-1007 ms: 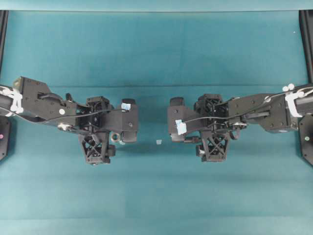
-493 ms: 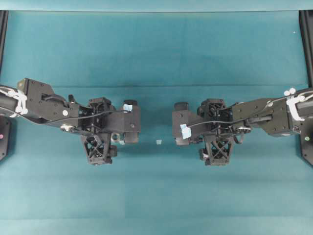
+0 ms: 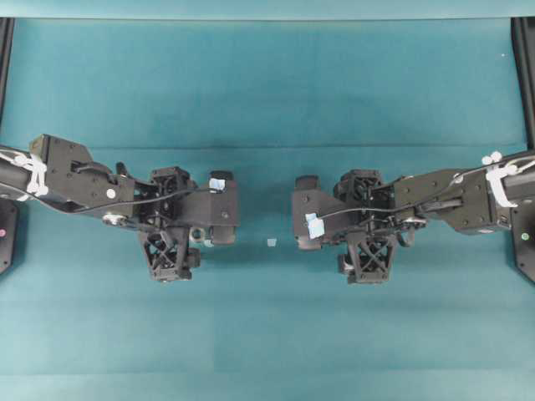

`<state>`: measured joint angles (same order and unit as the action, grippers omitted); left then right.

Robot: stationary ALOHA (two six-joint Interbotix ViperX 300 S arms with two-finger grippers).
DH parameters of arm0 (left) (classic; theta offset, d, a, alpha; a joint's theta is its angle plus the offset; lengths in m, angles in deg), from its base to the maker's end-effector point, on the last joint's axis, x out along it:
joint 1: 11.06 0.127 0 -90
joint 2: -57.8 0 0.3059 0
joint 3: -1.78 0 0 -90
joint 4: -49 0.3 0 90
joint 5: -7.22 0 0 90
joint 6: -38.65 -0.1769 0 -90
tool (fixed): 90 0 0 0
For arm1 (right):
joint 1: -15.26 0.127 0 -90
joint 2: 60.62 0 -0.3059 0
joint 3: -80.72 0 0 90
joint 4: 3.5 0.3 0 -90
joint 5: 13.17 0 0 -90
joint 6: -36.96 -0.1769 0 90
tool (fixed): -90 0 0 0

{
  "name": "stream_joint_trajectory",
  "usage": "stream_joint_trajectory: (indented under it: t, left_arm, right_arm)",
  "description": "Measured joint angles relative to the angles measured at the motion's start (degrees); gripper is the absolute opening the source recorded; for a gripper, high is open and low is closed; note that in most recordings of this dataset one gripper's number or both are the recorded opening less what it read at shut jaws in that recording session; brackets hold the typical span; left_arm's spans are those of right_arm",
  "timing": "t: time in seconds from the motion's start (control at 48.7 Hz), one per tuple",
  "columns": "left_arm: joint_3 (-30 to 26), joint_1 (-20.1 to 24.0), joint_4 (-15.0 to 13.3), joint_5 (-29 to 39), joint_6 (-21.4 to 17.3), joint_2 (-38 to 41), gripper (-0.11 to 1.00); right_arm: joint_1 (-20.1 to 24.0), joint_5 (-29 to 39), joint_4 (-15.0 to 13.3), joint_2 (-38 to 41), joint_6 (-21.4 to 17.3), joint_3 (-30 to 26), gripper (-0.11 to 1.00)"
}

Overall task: Insert the washer onto the shaft with both hands.
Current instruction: 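Lower both open grippers around the washer and the threaded shaft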

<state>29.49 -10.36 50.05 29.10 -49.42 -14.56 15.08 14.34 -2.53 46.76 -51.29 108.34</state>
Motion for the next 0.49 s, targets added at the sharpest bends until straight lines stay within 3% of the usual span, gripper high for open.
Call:
stream_joint_trajectory:
  t: [0.493]
  left_arm:
    - [0.00,-0.09,0.00,-0.44,-0.09,0.09,0.90]
  right_arm:
    - [0.00,-0.79,0.00,0.00,0.00,0.26,0.95]
